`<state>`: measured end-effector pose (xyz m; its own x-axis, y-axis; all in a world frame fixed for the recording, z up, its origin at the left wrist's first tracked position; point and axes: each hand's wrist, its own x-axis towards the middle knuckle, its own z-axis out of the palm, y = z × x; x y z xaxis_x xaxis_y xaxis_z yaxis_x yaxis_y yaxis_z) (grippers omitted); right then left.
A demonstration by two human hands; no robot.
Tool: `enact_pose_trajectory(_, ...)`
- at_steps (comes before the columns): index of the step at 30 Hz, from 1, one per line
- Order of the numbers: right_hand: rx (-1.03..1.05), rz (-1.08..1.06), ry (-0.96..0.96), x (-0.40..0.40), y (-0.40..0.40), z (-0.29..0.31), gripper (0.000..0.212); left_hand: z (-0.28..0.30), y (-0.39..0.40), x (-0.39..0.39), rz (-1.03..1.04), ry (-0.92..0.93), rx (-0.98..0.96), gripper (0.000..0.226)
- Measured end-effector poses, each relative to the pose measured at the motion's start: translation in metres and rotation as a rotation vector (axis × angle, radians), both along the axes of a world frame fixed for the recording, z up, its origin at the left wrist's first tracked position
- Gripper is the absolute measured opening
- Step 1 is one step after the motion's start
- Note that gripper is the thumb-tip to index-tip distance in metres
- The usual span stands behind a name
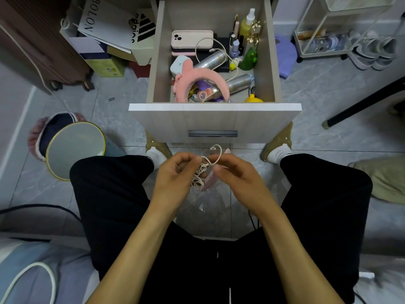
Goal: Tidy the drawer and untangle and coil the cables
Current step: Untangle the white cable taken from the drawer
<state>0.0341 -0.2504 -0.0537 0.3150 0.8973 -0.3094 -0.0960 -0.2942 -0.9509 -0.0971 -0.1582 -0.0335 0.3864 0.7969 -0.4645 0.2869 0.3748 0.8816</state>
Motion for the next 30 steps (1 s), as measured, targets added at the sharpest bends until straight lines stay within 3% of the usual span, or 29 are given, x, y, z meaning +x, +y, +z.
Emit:
enact_pose_trajectory(3, 0.019, 0.045, 0.003, -0.001, 0.0, 0.003, 0.024, 0.002, 0.001, 0.0, -0.01, 0.017, 0.039, 0.008)
enact_pose_trajectory(9, -0.017, -0.213, -0.264, -0.001, -0.002, -0.005, 0.031, 0.003, 0.007, -0.004, -0.048, 0.062, 0.054, 0.006)
enact_pose_trajectory(16, 0.101, -0.033, -0.457, -0.003, 0.0, -0.002, 0.01, 0.003, 0.01, -0.003, 0.037, -0.027, -0.248, 0.004)
enact_pose_trajectory(19, 0.086, -0.03, -0.458, -0.002, -0.001, -0.006, 0.004, 0.009, 0.009, -0.005, 0.021, -0.122, -0.325, 0.003)
enact_pose_trajectory(22, 0.052, -0.085, -0.404, -0.001, 0.0, -0.008, 0.012, 0.012, 0.009, -0.011, -0.051, -0.178, -0.301, 0.015)
enact_pose_trajectory(27, 0.03, -0.17, -0.317, -0.004, 0.002, -0.006, 0.01, 0.014, 0.009, -0.017, -0.234, -0.006, -0.058, 0.025)
enact_pose_trajectory(29, 0.042, -0.174, -0.295, -0.004, 0.001, -0.005, 0.004, 0.016, 0.01, -0.016, -0.198, -0.011, -0.082, 0.02)
enact_pose_trajectory(30, 0.051, -0.172, -0.306, -0.004, 0.001, -0.005, 0.011, 0.017, 0.01, -0.015, -0.159, -0.028, -0.123, 0.018)
